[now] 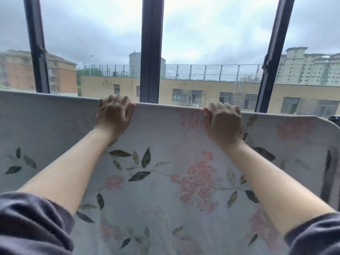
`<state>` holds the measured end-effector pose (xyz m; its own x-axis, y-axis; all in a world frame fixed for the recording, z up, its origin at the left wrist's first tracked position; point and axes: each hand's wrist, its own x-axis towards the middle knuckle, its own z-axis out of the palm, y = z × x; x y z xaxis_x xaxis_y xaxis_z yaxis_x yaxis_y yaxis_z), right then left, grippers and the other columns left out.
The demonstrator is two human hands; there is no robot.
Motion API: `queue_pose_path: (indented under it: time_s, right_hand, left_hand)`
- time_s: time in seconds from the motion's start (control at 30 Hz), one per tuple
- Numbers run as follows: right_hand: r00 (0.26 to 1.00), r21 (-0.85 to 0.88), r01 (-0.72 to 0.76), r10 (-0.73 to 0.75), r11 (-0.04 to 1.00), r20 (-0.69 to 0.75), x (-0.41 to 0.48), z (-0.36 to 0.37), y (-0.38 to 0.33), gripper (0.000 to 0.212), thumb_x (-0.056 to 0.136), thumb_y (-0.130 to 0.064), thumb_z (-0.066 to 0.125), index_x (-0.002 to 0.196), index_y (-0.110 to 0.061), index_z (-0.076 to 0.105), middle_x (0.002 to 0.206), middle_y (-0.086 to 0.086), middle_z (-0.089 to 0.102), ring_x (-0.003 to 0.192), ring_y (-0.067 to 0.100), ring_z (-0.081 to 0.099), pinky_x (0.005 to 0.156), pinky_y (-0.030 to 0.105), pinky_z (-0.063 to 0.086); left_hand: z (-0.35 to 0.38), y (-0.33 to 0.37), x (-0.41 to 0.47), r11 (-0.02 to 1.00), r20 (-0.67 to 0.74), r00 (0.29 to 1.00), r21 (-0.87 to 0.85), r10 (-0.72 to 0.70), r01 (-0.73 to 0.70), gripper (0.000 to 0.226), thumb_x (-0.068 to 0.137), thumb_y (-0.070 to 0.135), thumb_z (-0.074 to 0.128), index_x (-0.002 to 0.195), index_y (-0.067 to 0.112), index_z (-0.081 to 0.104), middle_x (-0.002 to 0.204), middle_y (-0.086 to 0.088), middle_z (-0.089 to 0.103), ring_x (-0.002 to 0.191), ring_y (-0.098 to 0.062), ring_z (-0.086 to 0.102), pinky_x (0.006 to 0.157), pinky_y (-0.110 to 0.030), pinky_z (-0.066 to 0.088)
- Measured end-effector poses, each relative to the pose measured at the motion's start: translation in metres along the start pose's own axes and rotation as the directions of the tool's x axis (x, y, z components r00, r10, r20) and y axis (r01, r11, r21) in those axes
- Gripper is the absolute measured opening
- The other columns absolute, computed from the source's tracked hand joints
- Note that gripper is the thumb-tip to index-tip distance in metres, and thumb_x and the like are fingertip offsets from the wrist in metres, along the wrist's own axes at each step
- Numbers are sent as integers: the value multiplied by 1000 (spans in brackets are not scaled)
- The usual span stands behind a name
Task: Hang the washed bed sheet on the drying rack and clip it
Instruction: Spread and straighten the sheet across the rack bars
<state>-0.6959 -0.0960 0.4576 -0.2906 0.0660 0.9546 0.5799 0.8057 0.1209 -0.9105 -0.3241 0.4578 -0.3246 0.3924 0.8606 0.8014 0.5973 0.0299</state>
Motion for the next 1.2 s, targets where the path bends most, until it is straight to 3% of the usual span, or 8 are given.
queue_pose_path:
  time_s: [0.17,0.23,0.3,0.43,0.67,0.97,1.1,1.2]
  right_hand:
    - [999,-46,-20,22,999,49,-17,-6,-22,39,97,-38,31,115,-12,53,112,12,54,107,32,50,100,50,30]
    - [996,-30,-9,12,1000,83,-33,-11,-36,48,96,-37,34,138,-15,41,142,13,41,135,34,33,113,54,11]
    - [989,22,11,-14,1000,148,-58,-14,-59,53,95,-35,34,146,-20,31,155,12,24,144,35,16,115,57,8]
    - [922,104,29,-67,994,381,-132,-15,-123,54,97,-32,36,149,-25,23,159,8,12,147,29,7,115,55,14]
    - [674,79,-54,-22,995,738,-248,-13,-249,56,95,-31,43,149,-24,26,158,9,18,145,30,17,113,54,24]
    - [515,123,-16,-97,992,852,-274,-14,-359,56,95,-32,42,149,-24,27,157,9,20,145,29,18,115,52,20]
    - [494,185,32,-176,982,851,-275,-7,-394,56,93,-31,47,147,-22,32,155,11,25,143,31,24,112,53,24]
    - [479,245,10,-220,969,850,-263,4,-425,57,97,-32,39,150,-25,20,158,7,14,146,27,12,115,48,16]
  left_hand:
    - [1,-4,-16,1000,-36,999,25,3,-2,41,97,42,29,118,10,45,115,-14,48,115,-32,42,113,-54,13]
    - [-1,-8,-31,999,-84,996,-19,29,-30,46,95,35,37,134,11,38,136,-12,41,131,-30,32,114,-55,8]
    - [-1,-14,-53,995,-95,995,-86,41,-49,49,92,27,41,138,12,35,146,-10,33,138,-30,25,114,-55,10]
    - [12,-39,-120,981,4,997,-176,78,-76,47,90,19,40,137,16,39,146,-8,39,136,-26,33,111,-55,20]
    - [43,-141,-268,969,381,914,-242,138,-46,43,81,24,38,121,18,54,138,-4,50,129,-21,44,108,-53,26]
    - [14,-262,-373,979,447,894,-178,-10,99,35,73,8,66,107,16,63,122,-4,62,118,-22,56,105,-61,26]
    - [2,-292,-401,973,479,871,-124,-111,193,32,73,7,68,103,17,64,119,-4,64,115,-23,58,105,-62,26]
    - [-10,-322,-407,976,442,884,-78,-151,206,27,76,15,58,102,18,62,117,-3,64,113,-23,58,105,-61,27]
